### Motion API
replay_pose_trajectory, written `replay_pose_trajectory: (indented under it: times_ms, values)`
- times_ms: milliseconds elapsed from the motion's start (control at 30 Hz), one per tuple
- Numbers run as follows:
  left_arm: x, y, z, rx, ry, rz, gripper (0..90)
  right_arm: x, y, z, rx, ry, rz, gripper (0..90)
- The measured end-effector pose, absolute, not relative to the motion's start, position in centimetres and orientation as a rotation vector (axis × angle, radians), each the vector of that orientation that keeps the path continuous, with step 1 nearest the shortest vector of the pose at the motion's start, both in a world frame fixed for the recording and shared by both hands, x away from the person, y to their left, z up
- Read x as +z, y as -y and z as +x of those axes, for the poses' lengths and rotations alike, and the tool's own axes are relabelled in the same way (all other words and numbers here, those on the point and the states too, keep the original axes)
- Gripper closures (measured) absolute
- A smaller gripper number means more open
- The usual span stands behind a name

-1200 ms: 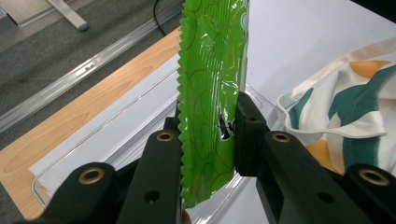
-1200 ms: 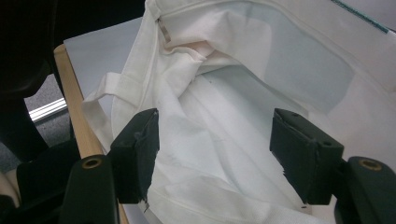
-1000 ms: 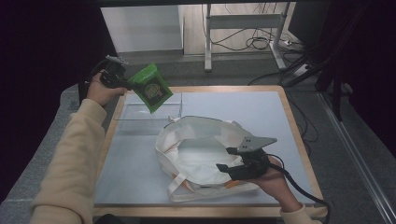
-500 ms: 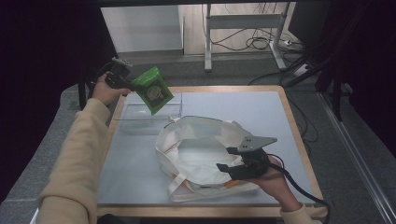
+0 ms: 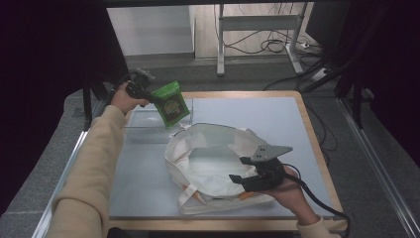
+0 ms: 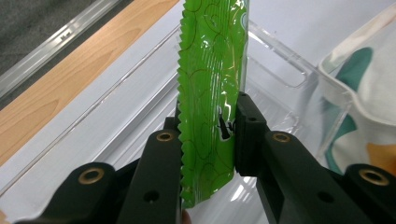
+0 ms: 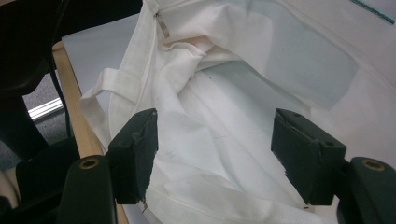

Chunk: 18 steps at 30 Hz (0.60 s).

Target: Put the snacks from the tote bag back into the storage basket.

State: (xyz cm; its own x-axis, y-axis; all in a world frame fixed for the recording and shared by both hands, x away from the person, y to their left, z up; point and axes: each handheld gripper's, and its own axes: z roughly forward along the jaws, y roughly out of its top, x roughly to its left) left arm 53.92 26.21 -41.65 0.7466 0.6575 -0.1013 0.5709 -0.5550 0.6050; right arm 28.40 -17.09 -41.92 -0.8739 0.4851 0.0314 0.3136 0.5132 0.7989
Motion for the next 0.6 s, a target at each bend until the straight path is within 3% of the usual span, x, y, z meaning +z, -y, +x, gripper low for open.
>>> replay_pose_trajectory:
  times_ms: [600]
  values:
    - [-43.0,-24.1,55.9,0.282,-0.924,2.301,74.4,-42.1,17.0,28.5,1.273,-2.570,0.680,31.3]
